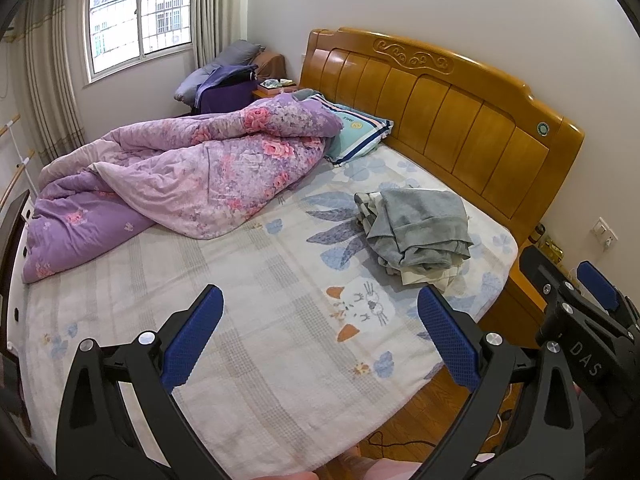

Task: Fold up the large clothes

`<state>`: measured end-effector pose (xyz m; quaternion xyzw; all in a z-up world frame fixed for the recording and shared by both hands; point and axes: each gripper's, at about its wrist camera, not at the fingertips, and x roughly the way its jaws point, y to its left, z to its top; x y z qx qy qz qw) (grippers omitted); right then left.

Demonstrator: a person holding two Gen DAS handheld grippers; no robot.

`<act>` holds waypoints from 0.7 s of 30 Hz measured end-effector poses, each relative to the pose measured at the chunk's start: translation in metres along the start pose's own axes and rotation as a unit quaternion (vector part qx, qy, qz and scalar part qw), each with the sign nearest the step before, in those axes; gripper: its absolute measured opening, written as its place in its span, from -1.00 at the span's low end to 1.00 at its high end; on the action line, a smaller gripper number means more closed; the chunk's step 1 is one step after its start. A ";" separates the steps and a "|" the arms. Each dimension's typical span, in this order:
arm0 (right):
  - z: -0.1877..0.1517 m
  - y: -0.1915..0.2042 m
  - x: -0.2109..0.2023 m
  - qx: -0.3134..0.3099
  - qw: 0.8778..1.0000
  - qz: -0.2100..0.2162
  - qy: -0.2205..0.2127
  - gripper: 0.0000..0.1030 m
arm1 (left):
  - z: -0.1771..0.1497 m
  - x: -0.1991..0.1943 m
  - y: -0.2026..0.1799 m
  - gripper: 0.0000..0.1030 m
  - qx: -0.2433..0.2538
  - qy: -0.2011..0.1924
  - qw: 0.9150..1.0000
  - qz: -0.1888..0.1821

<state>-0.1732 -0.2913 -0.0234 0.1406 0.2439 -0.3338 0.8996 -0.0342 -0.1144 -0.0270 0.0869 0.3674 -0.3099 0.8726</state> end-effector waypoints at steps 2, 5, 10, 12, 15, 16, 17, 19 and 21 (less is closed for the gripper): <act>0.000 -0.001 0.000 0.000 1.000 0.000 0.001 0.85 | 0.000 0.000 0.000 0.90 0.000 0.001 1.000 0.001; 0.000 0.000 0.000 0.000 1.000 0.000 0.000 0.85 | 0.000 0.000 0.000 0.90 -0.001 0.000 1.000 0.001; 0.001 0.000 0.001 0.000 1.000 0.000 0.000 0.85 | 0.000 0.000 -0.001 0.90 -0.001 0.001 1.000 0.001; 0.001 0.000 0.001 0.000 1.000 0.000 0.000 0.85 | 0.000 0.000 -0.001 0.90 0.000 0.000 1.000 0.000; 0.001 0.000 0.001 0.000 1.000 0.000 0.001 0.85 | 0.000 0.000 0.000 0.90 0.000 0.001 1.000 0.001; 0.001 -0.001 0.001 0.000 1.000 -0.001 0.001 0.85 | 0.000 0.000 0.000 0.90 0.001 0.001 1.000 0.002; 0.001 -0.003 0.001 0.000 1.000 -0.001 0.002 0.85 | 0.000 0.000 -0.001 0.90 0.001 0.001 1.000 0.001; 0.000 -0.004 0.001 0.000 1.000 -0.001 0.002 0.85 | 0.000 0.000 -0.001 0.90 0.001 0.001 1.000 0.000; 0.000 -0.006 0.001 0.000 1.000 -0.003 0.003 0.85 | 0.000 0.001 -0.001 0.90 0.000 0.002 1.000 -0.002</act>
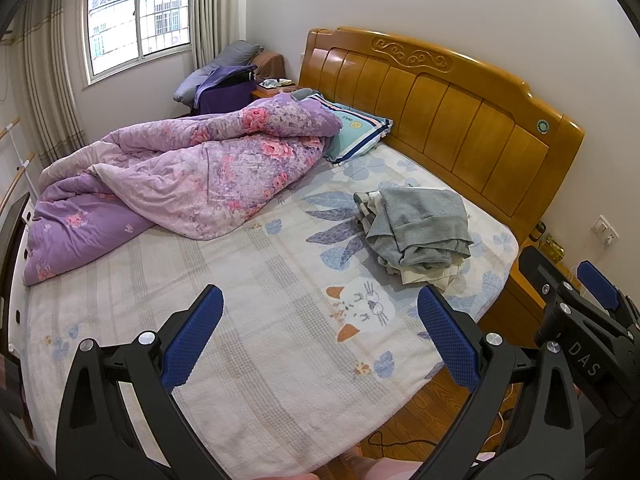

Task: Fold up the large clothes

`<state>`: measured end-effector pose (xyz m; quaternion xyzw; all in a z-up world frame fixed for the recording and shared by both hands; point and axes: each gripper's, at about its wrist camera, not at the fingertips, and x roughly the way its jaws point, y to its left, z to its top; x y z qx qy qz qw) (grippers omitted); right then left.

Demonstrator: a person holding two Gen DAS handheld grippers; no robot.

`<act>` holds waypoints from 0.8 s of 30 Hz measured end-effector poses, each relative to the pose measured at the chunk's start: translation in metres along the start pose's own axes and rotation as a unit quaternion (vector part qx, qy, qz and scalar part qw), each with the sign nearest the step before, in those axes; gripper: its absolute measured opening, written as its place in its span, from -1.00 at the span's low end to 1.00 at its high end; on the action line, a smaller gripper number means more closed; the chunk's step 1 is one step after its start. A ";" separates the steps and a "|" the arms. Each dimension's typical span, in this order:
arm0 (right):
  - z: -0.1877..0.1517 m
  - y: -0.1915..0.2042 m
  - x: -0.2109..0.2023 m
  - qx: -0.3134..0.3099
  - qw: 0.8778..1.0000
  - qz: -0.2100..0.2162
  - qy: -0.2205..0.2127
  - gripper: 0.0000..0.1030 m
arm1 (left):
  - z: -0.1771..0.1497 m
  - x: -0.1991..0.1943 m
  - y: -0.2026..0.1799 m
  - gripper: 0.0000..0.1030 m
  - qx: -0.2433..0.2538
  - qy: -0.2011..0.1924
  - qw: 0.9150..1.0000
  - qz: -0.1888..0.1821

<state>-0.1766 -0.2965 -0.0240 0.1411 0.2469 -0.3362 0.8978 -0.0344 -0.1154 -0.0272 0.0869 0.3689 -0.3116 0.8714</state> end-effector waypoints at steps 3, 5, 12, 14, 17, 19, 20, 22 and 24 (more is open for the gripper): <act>-0.001 -0.002 0.002 0.001 1.000 -0.001 0.001 0.85 | -0.001 -0.001 0.001 0.90 0.002 0.000 1.000 -0.001; 0.000 -0.002 0.003 0.001 1.000 0.000 0.002 0.85 | -0.001 -0.001 0.001 0.90 0.002 0.001 1.000 -0.003; 0.000 -0.001 0.006 0.001 1.000 -0.004 0.003 0.85 | -0.002 -0.002 0.000 0.90 0.009 0.002 1.000 -0.009; 0.000 -0.002 0.006 0.001 1.000 -0.005 0.004 0.85 | -0.002 -0.002 0.001 0.90 0.010 0.002 1.000 -0.009; 0.000 -0.004 0.005 0.002 1.000 -0.006 0.004 0.85 | -0.003 -0.002 0.000 0.90 0.011 0.003 1.000 -0.012; 0.000 -0.005 0.006 0.002 1.000 -0.008 0.005 0.85 | -0.003 -0.002 -0.001 0.90 0.012 0.004 1.000 -0.012; 0.000 -0.005 0.006 0.002 1.000 -0.008 0.007 0.85 | -0.003 -0.002 -0.004 0.90 0.014 0.005 1.000 -0.013; 0.000 -0.005 0.007 0.002 1.000 -0.010 0.008 0.85 | -0.003 -0.002 -0.004 0.90 0.014 0.005 1.000 -0.015; 0.000 -0.004 0.006 0.001 1.000 -0.012 0.008 0.85 | -0.003 -0.002 -0.006 0.90 0.018 0.005 1.000 -0.018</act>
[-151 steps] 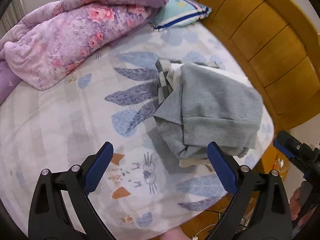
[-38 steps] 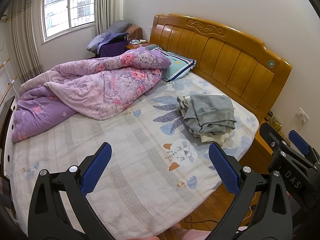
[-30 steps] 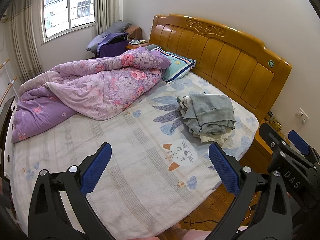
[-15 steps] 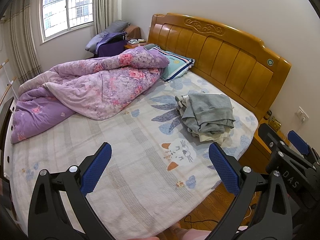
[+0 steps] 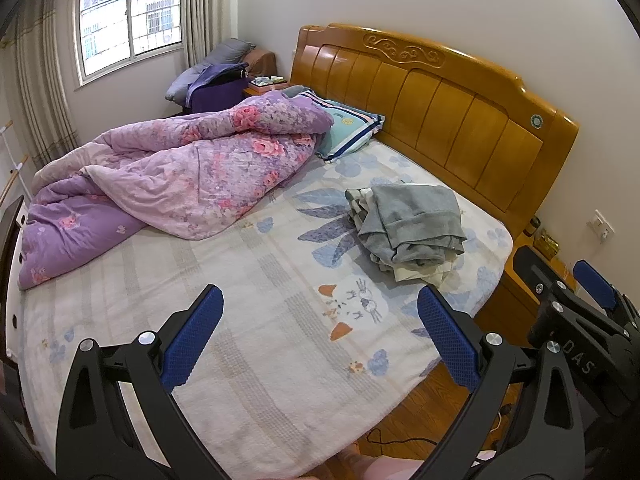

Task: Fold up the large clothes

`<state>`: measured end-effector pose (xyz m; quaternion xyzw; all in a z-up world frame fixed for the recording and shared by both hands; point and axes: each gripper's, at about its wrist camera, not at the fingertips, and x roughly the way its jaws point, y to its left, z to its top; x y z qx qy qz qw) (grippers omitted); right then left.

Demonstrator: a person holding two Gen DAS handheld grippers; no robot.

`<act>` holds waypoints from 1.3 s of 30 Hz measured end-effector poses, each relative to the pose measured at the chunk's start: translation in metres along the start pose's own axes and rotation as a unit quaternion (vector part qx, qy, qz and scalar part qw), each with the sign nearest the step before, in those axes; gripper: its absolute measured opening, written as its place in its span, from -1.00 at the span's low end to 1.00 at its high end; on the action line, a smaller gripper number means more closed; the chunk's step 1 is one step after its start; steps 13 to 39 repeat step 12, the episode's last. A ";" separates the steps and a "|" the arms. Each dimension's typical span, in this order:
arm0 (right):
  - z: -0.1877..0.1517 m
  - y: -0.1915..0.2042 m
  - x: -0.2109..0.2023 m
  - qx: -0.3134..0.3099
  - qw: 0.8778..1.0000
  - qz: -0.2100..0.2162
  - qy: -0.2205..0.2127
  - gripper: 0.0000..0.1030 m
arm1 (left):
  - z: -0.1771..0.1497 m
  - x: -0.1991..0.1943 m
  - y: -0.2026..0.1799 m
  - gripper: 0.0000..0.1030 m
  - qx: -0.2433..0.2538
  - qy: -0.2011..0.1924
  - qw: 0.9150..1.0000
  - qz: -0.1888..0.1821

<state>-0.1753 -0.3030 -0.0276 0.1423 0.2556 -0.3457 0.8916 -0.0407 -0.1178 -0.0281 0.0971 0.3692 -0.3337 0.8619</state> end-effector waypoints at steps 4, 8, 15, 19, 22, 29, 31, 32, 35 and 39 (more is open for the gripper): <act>0.000 -0.001 -0.001 0.000 1.000 -0.002 0.000 0.85 | -0.001 0.001 -0.001 0.90 0.004 0.004 1.000 -0.009; 0.000 -0.001 0.001 0.000 1.000 -0.004 0.002 0.85 | -0.002 0.004 -0.007 0.90 0.010 0.009 1.000 -0.013; -0.001 -0.001 0.002 0.000 1.000 -0.004 0.003 0.85 | -0.002 0.004 -0.008 0.90 0.010 0.011 1.000 -0.015; -0.001 -0.001 0.002 0.000 1.000 -0.004 0.003 0.85 | -0.002 0.004 -0.008 0.90 0.010 0.011 1.000 -0.015; -0.001 -0.001 0.002 0.000 1.000 -0.004 0.003 0.85 | -0.002 0.004 -0.008 0.90 0.010 0.011 1.000 -0.015; -0.001 -0.001 0.002 0.000 1.000 -0.004 0.003 0.85 | -0.002 0.004 -0.008 0.90 0.010 0.011 1.000 -0.015; -0.001 -0.001 0.002 0.000 1.000 -0.004 0.003 0.85 | -0.002 0.004 -0.008 0.90 0.010 0.011 1.000 -0.015; -0.001 -0.001 0.002 0.000 1.000 -0.004 0.003 0.85 | -0.002 0.004 -0.008 0.90 0.010 0.011 1.000 -0.015; -0.001 -0.001 0.002 0.000 1.000 -0.004 0.003 0.85 | -0.002 0.004 -0.008 0.90 0.010 0.011 1.000 -0.015; -0.001 -0.001 0.002 0.000 1.000 -0.004 0.003 0.85 | -0.002 0.004 -0.008 0.90 0.010 0.011 1.000 -0.015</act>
